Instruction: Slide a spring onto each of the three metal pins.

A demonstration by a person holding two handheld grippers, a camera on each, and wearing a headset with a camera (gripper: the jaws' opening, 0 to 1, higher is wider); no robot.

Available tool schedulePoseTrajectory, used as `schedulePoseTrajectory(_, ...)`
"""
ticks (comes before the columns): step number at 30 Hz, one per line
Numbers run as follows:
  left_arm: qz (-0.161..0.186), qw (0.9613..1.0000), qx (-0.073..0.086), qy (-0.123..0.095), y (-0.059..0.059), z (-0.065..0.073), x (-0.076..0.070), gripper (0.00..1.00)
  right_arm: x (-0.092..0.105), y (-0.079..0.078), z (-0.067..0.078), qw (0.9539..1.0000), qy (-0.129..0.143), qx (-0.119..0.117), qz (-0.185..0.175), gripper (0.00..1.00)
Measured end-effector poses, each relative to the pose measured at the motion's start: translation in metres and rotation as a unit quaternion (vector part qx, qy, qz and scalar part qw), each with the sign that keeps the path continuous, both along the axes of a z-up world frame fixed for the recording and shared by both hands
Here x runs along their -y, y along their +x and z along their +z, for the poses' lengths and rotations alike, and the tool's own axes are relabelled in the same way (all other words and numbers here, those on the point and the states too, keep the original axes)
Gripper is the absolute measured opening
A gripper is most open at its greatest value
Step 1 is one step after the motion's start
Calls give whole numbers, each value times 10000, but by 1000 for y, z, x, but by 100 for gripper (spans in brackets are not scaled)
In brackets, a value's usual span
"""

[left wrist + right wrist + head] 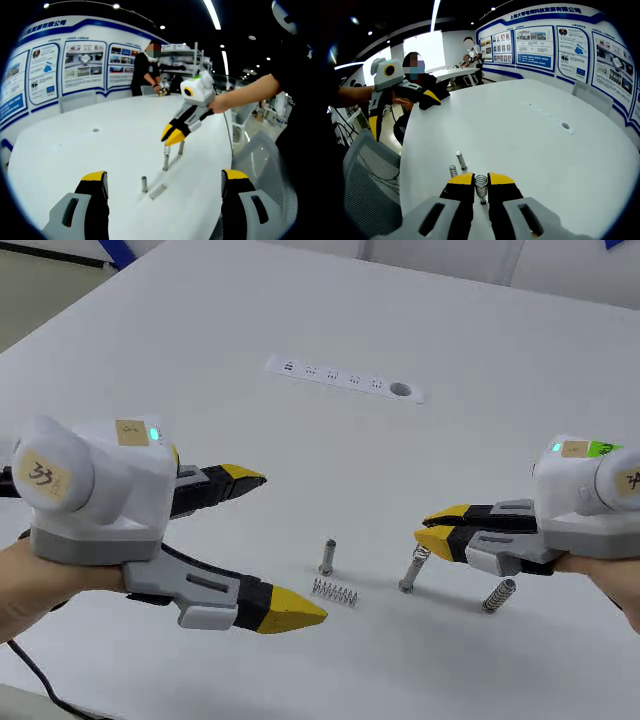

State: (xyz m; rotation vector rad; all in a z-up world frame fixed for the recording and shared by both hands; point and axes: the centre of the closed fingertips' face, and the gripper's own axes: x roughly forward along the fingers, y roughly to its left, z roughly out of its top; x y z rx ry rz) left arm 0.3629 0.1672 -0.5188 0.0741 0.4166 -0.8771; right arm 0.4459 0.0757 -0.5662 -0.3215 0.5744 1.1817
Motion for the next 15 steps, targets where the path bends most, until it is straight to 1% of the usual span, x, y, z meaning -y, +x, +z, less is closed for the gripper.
schedulePoseTrajectory(2, 12, 10000, -25, -4, -1, -1, -1, 95, 0, 0, -2, 10000, -16, -24, -38, 10)
schedulePoseTrajectory(5, 30, 10000, -59, -66, -3, -3, -1, 95, 0, 0, -5, 9999, -52, -72, -48, 10)
schedulePoseTrajectory(9, 29, 9999, -104, -26, -4, -6, 0, 94, 1, 1, -10, 9999, -134, -67, -49, 10)
schedulePoseTrajectory(15, 55, 9999, -98, -57, -4, -4, 0, 94, -1, -1, -19, 9998, -221, -32, -13, 11)
